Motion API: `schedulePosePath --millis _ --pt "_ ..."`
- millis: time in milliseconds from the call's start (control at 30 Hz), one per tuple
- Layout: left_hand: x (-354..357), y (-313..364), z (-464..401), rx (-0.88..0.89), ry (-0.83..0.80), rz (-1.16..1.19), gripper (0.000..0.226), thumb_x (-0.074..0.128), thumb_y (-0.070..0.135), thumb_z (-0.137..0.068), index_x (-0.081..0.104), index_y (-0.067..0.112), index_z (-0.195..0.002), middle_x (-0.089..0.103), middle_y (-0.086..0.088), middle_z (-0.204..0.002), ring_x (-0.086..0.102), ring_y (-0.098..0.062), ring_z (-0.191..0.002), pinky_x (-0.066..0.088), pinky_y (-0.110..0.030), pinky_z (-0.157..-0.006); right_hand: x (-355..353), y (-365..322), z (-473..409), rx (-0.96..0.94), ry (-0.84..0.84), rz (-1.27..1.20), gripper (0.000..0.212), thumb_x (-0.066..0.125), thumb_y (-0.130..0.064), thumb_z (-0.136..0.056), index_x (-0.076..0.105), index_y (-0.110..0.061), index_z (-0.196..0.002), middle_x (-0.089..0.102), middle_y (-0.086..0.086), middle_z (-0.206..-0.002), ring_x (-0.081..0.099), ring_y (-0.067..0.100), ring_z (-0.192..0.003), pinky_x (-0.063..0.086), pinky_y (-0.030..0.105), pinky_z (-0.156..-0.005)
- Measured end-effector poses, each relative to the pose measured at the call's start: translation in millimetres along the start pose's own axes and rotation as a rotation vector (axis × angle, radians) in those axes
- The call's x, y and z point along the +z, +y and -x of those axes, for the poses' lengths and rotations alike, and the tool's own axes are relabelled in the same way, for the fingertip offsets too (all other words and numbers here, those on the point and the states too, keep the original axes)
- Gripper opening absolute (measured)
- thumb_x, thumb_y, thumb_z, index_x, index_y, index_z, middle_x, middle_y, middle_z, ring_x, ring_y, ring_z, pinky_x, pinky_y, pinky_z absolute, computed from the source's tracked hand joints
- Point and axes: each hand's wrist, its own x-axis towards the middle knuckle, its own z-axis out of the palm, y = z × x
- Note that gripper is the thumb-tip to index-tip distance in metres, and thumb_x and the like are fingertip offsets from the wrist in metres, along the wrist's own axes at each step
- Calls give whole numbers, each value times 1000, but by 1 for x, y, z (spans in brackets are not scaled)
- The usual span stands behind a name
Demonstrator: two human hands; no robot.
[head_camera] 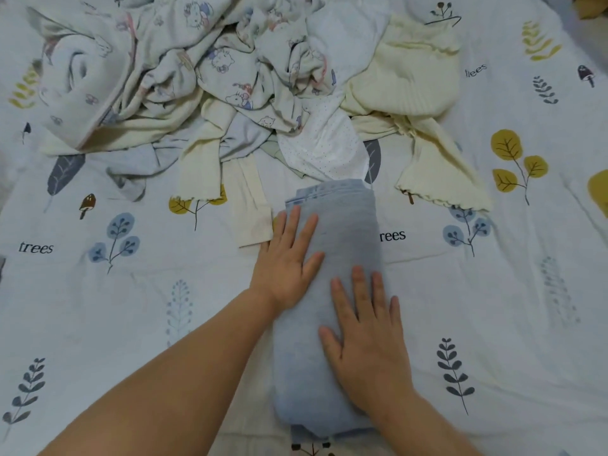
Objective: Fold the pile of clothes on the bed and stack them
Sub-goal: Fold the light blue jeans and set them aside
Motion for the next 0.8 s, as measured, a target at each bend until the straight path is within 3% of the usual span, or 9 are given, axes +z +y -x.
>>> schedulePosePath --millis 100,133,167,233,267,333,500,667,800 --pt "-8 7 -3 -4 -63 -21 59 24 51 -97 -18 40 -136 -31 14 -144 -23 -12 -141 3 -41 -118 6 8 0 -36 -9 -81 67 31 -49 -95 -15 -32 -141 -26 -1 -151 -27 22 -139 -9 41 -113" --pt "-12 11 0 -16 -51 -20 62 25 51 -97 -17 37 -140 -29 11 -147 -20 -15 -142 2 -40 -118 6 12 0 -17 -26 -156 69 30 -49 -96 -26 -36 -135 -36 -7 -146 -34 15 -136 -15 33 -111" --pt "-15 16 5 -46 -6 -7 66 28 50 -97 -13 31 -145 -24 6 -152 -16 -17 -144 2 -38 -119 5 15 0 22 -16 -237 73 33 -47 -96 -27 -36 -135 -36 -10 -147 -28 10 -139 -13 27 -111" --pt "-17 29 24 -187 150 63 71 37 46 -95 3 17 -150 -1 -10 -157 3 -24 -144 10 -35 -115 -4 22 -3 210 63 -456 77 44 -42 -93 -8 -28 -148 -9 -4 -158 7 12 -143 8 25 -112" --pt "-17 36 35 -281 202 116 71 42 44 -94 10 14 -149 13 -14 -153 15 -27 -139 19 -35 -111 -8 26 -6 310 86 -561 75 49 -42 -91 5 -25 -151 11 1 -156 26 15 -135 22 28 -109" --pt "-13 49 56 -438 160 262 72 46 45 -92 12 14 -148 30 -15 -140 32 -30 -129 30 -35 -103 -15 31 -15 419 36 -686 72 56 -44 -87 23 -22 -147 38 5 -143 44 18 -119 37 33 -100" --pt "-11 56 63 -546 -3 476 86 52 54 -86 2 25 -149 34 -9 -140 44 -30 -125 35 -32 -99 -24 27 -30 437 -116 -856 80 75 -43 -72 32 -24 -137 52 0 -129 53 22 -114 45 41 -97" --pt "-23 61 71 -515 -35 601 92 63 52 -80 5 30 -149 33 -5 -141 41 -25 -128 33 -29 -102 -33 23 -21 425 -43 -876 85 81 -38 -66 33 -25 -135 53 -1 -125 54 21 -109 46 41 -94" --pt "-42 75 93 -475 12 703 94 68 48 -78 7 32 -148 32 0 -137 41 -18 -126 30 -20 -94 -54 18 1 374 18 -916 80 83 -31 -66 35 -32 -130 53 -7 -119 55 18 -105 48 42 -92"
